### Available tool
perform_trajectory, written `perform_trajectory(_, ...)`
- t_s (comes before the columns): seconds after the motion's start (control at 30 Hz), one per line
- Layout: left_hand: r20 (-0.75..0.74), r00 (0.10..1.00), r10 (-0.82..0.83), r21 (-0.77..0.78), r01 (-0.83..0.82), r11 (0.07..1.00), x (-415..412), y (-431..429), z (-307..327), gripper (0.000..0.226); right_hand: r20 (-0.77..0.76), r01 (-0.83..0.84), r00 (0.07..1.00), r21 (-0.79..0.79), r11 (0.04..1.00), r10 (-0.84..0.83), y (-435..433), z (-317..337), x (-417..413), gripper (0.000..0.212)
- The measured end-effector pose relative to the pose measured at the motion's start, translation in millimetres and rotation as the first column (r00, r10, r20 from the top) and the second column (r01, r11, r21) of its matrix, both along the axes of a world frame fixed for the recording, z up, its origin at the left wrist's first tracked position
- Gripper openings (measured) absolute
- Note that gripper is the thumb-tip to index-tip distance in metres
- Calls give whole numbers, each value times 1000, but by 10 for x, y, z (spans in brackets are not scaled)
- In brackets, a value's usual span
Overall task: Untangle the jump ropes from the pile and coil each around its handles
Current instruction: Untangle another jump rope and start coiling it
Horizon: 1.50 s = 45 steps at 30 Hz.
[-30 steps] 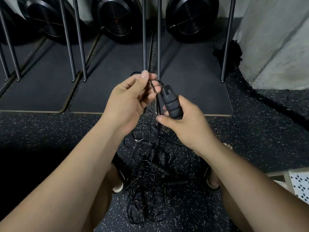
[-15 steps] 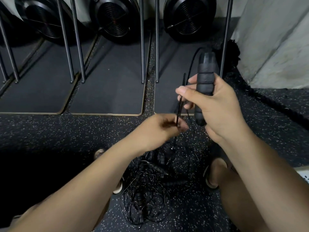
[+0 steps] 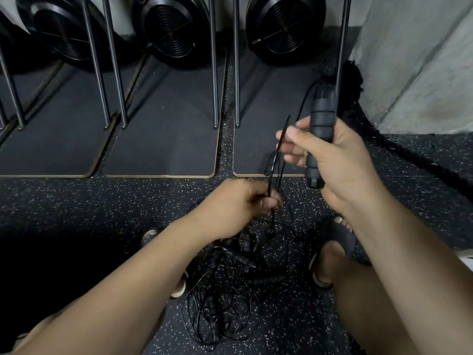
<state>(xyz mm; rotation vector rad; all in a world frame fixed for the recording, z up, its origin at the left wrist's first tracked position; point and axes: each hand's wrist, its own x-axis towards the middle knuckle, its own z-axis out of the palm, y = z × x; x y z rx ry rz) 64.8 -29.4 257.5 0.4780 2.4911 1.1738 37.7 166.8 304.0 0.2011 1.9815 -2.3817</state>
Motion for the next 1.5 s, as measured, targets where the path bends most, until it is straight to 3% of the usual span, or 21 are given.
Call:
perform_trajectory(0.13, -12, 993, 119, 193, -114, 974, -61, -85, 157, 11, 113, -92, 990, 109, 990, 79, -69, -101, 48, 30)
perform_trajectory(0.23, 113, 968, 222, 436, -249, 865, -97, -139, 232, 19, 161, -181, 976, 209, 961, 148, -138, -149, 91, 25)
perform_trajectory(0.37, 251, 920, 300, 600, -392, 697, -156, -252, 314, 20, 209, -287, 943, 119, 950, 258, -255, -146, 140, 26)
perform_trajectory(0.5, 342, 878, 334, 686, -476, 550, -235, -381, 370, 18, 197, -396, 912, 187, 899, 361, -306, -111, 195, 24)
perform_trajectory(0.67, 395, 786, 476, 658, -604, 451, -266, -429, 353, 23, 134, -330, 943, 229, 916, 306, -369, -103, 244, 24)
perform_trajectory(0.73, 429, 752, 501, 587, -653, 479, -261, -405, 322, 29, 104, -300, 953, 213, 930, 284, -377, -79, 250, 25)
perform_trajectory(0.83, 460, 744, 485, 414, -663, 624, -222, -341, 233, 40, 53, -244, 970, 141, 960, 239, -382, 2, 255, 26)
perform_trajectory(0.97, 420, 852, 311, 289, -451, 845, -71, -192, 145, 37, 20, -164, 986, 5, 986, 164, -329, 91, 228, 26)
perform_trajectory(1.07, 403, 902, 158, 245, -272, 931, 55, -91, 99, 42, 5, -117, 993, -77, 990, 118, -272, 137, 199, 26)
perform_trajectory(1.23, 319, 948, 22, 149, -73, 986, 133, 66, -63, 31, 32, -26, 999, -200, 979, 33, -94, 202, 121, 26)
perform_trajectory(1.33, 322, 946, -49, 202, -18, 979, 167, 122, -156, 18, 64, 36, 998, -255, 966, -20, -31, 206, 67, 25)
perform_trajectory(1.5, 234, 970, -65, 265, 0, 964, 229, 223, -194, 18, 93, 82, 994, -297, 951, -56, 10, 202, 39, 25)
